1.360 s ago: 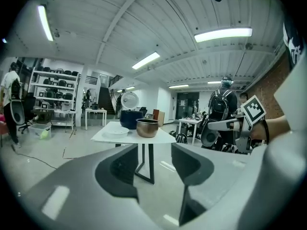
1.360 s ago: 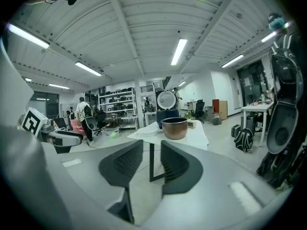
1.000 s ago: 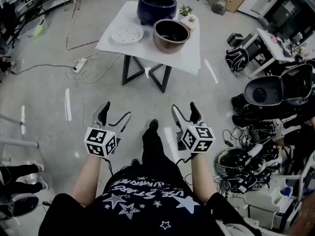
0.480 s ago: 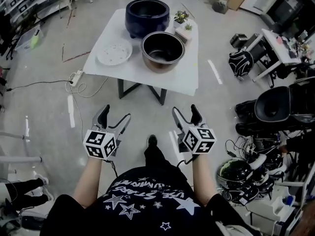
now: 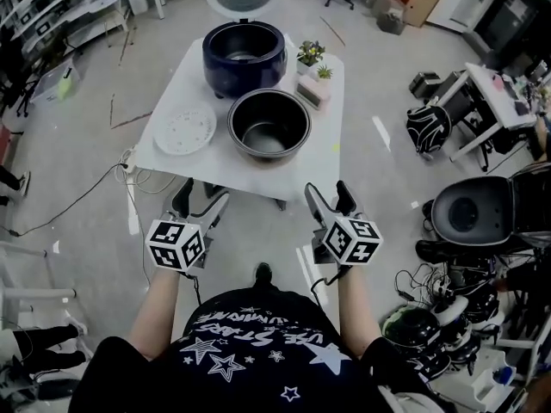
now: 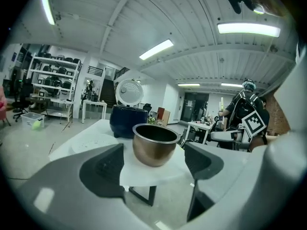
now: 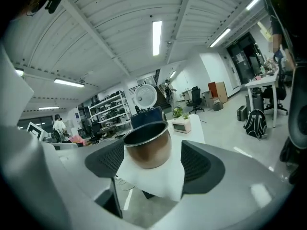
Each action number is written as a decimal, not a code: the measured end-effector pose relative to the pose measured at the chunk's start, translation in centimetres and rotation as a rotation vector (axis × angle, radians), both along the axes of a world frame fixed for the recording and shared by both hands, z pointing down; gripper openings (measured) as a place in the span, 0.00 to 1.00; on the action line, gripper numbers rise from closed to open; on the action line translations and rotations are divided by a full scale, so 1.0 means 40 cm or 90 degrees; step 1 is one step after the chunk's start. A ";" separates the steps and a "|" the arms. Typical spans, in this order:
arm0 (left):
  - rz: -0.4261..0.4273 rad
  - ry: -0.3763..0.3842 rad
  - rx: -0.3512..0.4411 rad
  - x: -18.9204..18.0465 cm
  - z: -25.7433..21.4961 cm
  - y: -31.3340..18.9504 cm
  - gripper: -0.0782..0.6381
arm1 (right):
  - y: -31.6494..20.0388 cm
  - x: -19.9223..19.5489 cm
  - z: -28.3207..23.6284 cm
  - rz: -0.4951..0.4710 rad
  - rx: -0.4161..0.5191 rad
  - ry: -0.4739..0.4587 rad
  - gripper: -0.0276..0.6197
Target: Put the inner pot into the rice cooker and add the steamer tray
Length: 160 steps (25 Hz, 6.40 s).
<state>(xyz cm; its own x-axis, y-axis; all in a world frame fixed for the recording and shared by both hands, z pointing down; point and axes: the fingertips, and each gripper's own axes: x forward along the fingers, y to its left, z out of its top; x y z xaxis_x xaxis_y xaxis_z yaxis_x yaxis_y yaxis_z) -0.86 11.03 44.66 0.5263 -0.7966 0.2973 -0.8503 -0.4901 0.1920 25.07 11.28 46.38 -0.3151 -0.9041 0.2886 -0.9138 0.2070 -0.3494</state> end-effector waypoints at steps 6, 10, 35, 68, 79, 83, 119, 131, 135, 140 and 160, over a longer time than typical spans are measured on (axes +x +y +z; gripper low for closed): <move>-0.046 0.004 0.000 -0.029 -0.031 -0.077 0.66 | -0.096 0.022 -0.003 -0.001 -0.001 -0.009 0.63; -0.080 0.011 -0.011 -0.075 -0.035 -0.079 0.66 | -0.140 -0.002 0.005 -0.015 -0.011 -0.023 0.63; 0.076 0.057 -0.103 -0.027 0.010 -0.468 0.66 | -0.455 -0.021 0.066 0.055 -0.213 0.104 0.60; 0.325 0.021 -0.228 0.090 0.119 -0.623 0.66 | -0.487 -0.010 0.181 0.175 -0.422 0.141 0.17; 0.303 -0.065 -0.281 0.142 0.169 -0.611 0.60 | -0.484 -0.011 0.183 0.118 -0.429 0.163 0.16; 0.267 -0.097 -0.304 0.134 0.192 -0.613 0.58 | -0.488 -0.019 0.185 0.081 -0.418 0.163 0.16; 0.035 -0.171 -0.283 0.114 0.128 -0.593 0.20 | -0.513 -0.050 0.110 -0.053 -0.349 0.159 0.17; -0.032 -0.113 -0.215 0.092 -0.015 -0.566 0.20 | -0.539 -0.071 -0.064 -0.120 -0.236 0.180 0.17; -0.059 -0.090 -0.180 0.090 -0.075 -0.563 0.20 | -0.555 -0.073 -0.139 -0.135 -0.188 0.194 0.17; -0.079 -0.078 -0.147 0.076 -0.135 -0.570 0.20 | -0.574 -0.087 -0.207 -0.148 -0.143 0.203 0.17; -0.065 -0.033 -0.089 -0.074 -0.338 -0.696 0.20 | -0.699 -0.246 -0.453 -0.172 -0.035 0.182 0.17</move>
<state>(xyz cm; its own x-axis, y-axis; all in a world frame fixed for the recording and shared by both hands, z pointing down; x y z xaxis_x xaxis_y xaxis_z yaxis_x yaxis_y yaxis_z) -3.80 -16.82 31.14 0.4260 -0.7943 0.4332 -0.9047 -0.3724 0.2068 15.23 -16.67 28.26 -0.4390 -0.7807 0.4447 -0.8913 0.4408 -0.1061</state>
